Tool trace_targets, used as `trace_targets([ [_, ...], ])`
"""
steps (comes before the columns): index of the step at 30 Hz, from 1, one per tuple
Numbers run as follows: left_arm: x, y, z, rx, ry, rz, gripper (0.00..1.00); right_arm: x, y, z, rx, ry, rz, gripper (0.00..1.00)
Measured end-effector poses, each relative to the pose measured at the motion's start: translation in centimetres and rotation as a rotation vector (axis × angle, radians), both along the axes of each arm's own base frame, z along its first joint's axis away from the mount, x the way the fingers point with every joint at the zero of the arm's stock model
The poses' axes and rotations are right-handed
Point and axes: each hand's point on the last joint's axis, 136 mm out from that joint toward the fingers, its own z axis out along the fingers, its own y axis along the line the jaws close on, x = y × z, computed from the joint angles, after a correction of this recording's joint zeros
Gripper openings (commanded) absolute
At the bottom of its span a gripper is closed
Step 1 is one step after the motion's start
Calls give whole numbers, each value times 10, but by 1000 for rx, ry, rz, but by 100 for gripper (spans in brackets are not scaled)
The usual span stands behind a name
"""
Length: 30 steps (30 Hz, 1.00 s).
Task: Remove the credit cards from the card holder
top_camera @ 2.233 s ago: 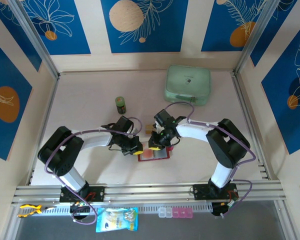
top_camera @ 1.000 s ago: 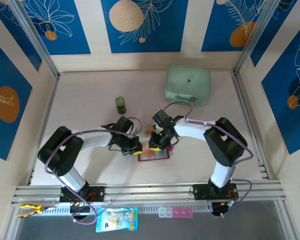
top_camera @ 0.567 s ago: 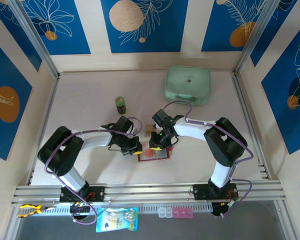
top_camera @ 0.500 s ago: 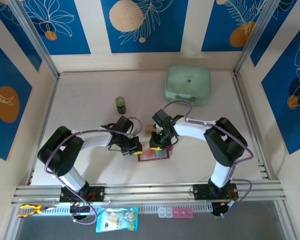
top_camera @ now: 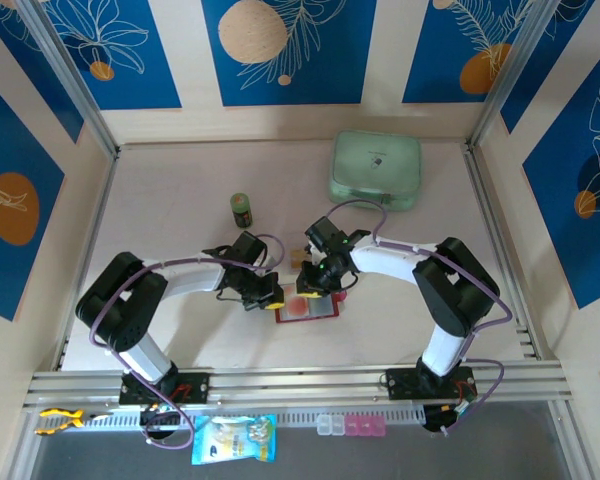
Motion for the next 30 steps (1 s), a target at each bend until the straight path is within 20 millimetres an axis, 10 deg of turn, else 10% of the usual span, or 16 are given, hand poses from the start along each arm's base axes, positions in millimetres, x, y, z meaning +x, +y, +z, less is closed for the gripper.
trace_targets([
  [30,-1,1,-1,4,7,0,3,-3,-6,-14,-65,30,17,20],
])
